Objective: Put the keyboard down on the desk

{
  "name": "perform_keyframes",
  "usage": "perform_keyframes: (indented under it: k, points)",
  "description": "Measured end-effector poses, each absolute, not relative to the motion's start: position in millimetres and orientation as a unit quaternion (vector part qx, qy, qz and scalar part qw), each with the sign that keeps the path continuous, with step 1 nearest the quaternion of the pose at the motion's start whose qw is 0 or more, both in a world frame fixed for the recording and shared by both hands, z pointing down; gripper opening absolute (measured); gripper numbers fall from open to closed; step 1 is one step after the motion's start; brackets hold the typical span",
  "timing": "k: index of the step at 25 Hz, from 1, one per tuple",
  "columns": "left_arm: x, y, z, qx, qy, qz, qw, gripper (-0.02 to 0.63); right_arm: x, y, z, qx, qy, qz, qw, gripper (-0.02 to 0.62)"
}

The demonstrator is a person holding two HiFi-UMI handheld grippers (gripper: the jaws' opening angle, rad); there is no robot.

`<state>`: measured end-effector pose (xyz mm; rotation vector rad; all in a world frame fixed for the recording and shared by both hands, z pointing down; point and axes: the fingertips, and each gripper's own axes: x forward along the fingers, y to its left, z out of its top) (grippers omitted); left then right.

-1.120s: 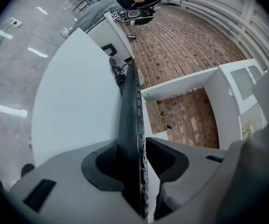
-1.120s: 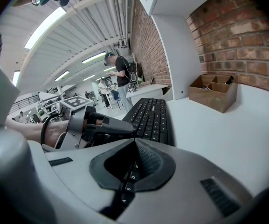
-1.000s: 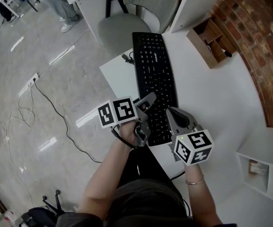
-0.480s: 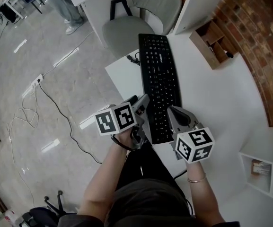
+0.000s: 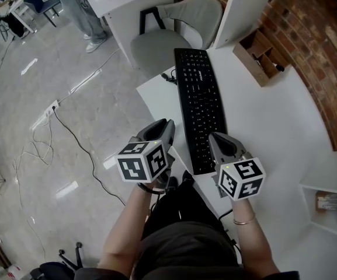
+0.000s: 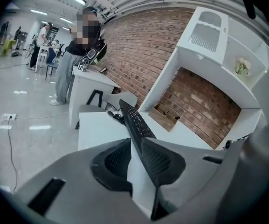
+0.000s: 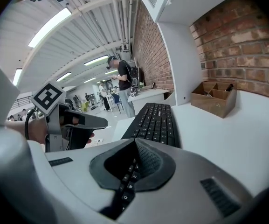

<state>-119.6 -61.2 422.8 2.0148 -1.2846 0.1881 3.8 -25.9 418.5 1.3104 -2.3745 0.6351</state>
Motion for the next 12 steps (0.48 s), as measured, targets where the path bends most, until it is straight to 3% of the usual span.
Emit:
perform_keyframes:
  k: [12]
  points:
    - [-130, -27, 384, 0.824, -0.496, 0.108, 0.252, 0.020, 18, 2, 385, 0.513, -0.827, 0.188, 0.136, 0.005]
